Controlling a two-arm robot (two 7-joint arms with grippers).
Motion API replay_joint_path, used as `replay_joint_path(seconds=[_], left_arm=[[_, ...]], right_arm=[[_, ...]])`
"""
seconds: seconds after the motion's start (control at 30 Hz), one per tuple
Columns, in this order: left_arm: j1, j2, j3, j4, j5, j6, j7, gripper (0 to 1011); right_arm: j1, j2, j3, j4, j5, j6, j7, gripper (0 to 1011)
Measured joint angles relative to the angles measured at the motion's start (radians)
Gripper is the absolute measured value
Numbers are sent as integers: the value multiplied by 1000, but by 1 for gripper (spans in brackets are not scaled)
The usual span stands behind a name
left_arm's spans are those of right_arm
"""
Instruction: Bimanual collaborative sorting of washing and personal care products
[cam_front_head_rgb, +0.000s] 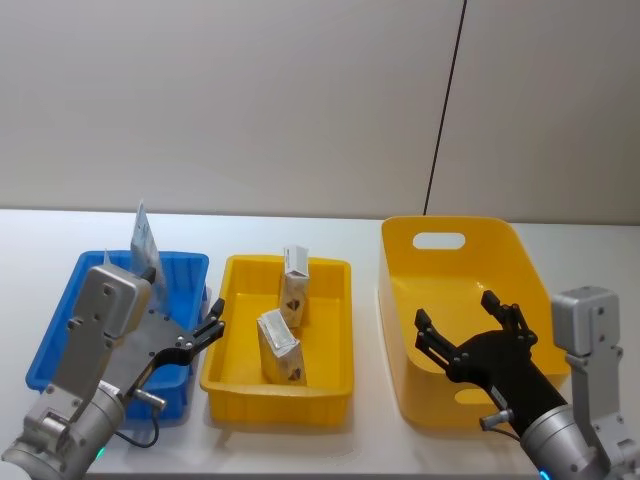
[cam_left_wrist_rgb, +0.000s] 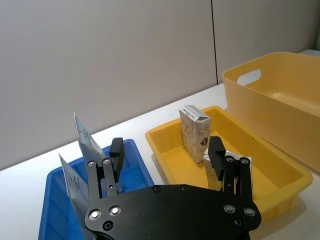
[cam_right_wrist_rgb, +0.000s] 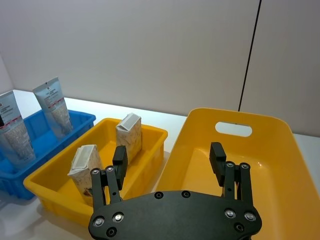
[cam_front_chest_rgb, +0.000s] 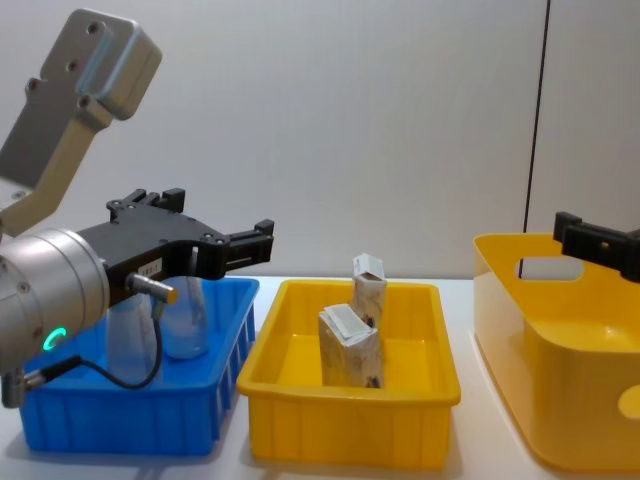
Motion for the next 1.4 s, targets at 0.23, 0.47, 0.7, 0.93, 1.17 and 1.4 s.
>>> replay_joint_path(seconds=[0.23, 0.47, 0.7, 0.93, 1.17, 1.4], left_arm=[[0, 0, 0, 0, 0, 0, 0, 1001], [0, 0, 0, 0, 0, 0, 0, 1001], [0, 0, 0, 0, 0, 0, 0, 1001], [0, 0, 0, 0, 0, 0, 0, 1001], [0, 0, 0, 0, 0, 0, 0, 1001], [0, 0, 0, 0, 0, 0, 0, 1001]], right_arm=[[0, 0, 0, 0, 0, 0, 0, 1004], [0, 0, 0, 0, 0, 0, 0, 1004], [0, 0, 0, 0, 0, 0, 0, 1004], [0, 0, 0, 0, 0, 0, 0, 1004], [0, 0, 0, 0, 0, 0, 0, 1004], [0, 0, 0, 0, 0, 0, 0, 1004]])
